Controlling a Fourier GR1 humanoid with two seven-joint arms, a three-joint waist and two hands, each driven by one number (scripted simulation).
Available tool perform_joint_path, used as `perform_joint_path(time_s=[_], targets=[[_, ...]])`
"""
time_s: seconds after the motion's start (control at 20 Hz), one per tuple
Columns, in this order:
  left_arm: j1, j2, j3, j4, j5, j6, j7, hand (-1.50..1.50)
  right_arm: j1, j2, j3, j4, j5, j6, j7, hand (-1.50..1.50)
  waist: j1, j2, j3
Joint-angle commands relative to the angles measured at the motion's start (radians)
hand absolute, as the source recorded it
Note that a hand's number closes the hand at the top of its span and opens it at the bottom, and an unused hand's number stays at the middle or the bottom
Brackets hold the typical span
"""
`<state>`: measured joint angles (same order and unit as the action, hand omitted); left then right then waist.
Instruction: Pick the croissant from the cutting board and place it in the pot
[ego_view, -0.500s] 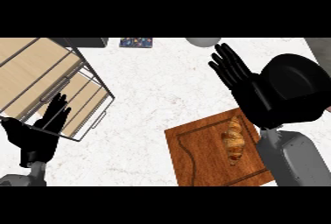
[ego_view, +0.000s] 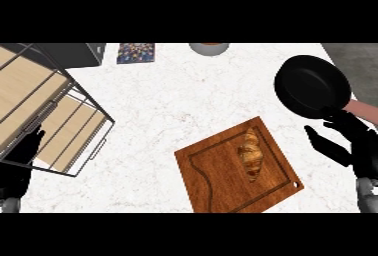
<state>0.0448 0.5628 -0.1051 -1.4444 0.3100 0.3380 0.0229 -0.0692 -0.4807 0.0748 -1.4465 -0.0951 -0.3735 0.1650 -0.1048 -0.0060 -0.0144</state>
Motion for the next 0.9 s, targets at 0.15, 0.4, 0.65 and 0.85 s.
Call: perform_joint_path(time_s=[0.15,0.4,0.65,0.85], targets=[[0.058,0.036,-0.018,-0.016,-0.048,0.002,-0.01,0.0,0.262,0.033,0.037,-0.103,0.368,-0.449,-0.074,-1.5,0.008,-0.016,0.008],[0.003,0.021,-0.067,-0.057,-0.081,-0.005,0.04,0.0,0.468,0.041,0.167,-0.354,0.585,-0.496,0.197,-1.5,0.063,0.001,0.009],[-0.007,0.012,-0.066,-0.03,-0.1,-0.029,-0.006,0.0,0.42,0.005,0.203,-0.468,0.77,-0.283,0.549,-1.5,0.097,0.009,0.008],[-0.024,0.03,-0.07,-0.075,-0.101,-0.036,0.064,0.0,0.294,-0.037,0.213,-0.545,0.762,-0.031,0.773,-1.5,0.118,0.009,0.01]])
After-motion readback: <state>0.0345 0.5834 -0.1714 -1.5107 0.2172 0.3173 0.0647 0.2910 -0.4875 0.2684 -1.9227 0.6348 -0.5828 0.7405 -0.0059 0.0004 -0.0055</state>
